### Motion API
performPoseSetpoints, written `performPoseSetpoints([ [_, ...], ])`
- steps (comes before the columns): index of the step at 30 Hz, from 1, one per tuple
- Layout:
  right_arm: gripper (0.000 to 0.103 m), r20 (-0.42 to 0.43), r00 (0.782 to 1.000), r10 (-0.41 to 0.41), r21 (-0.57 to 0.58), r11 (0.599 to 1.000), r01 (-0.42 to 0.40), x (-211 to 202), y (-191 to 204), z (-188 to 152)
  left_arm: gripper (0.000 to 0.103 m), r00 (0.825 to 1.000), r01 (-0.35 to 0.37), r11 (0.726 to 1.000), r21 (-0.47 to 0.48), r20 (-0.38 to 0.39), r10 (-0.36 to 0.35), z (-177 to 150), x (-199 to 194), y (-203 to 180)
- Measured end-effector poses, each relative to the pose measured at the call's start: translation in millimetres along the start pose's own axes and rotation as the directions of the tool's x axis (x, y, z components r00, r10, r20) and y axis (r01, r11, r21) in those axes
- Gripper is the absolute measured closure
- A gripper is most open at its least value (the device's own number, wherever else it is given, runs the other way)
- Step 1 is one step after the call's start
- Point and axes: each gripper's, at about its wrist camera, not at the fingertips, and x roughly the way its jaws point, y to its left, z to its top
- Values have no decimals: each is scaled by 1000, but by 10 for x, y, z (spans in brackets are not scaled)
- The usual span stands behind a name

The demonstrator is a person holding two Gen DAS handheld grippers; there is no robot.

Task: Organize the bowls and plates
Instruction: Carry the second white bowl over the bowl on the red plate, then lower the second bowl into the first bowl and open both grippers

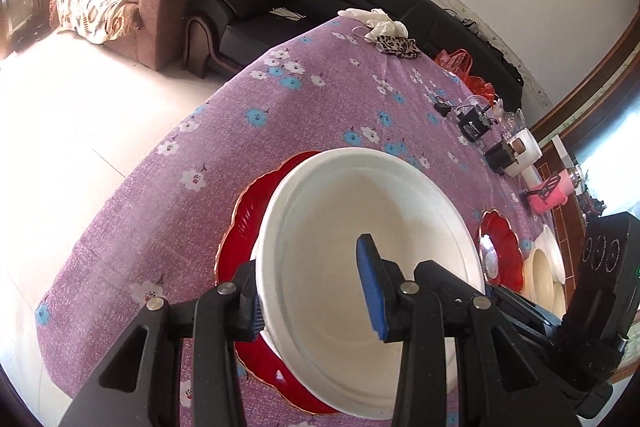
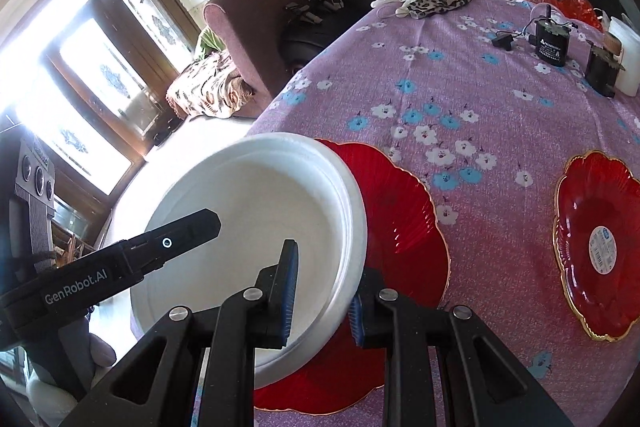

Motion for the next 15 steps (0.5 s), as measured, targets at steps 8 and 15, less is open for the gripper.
performPoseSetpoints([
  [8,42,47,999,-28,-28,999,29,50,11,-31,41,999,-14,1000,18,39,14,-39,-12,-2],
  [15,39,138,989,-46,-3,999,47,-198,-102,-49,35,992,-34,999,16,119,32,-91,-206,3],
])
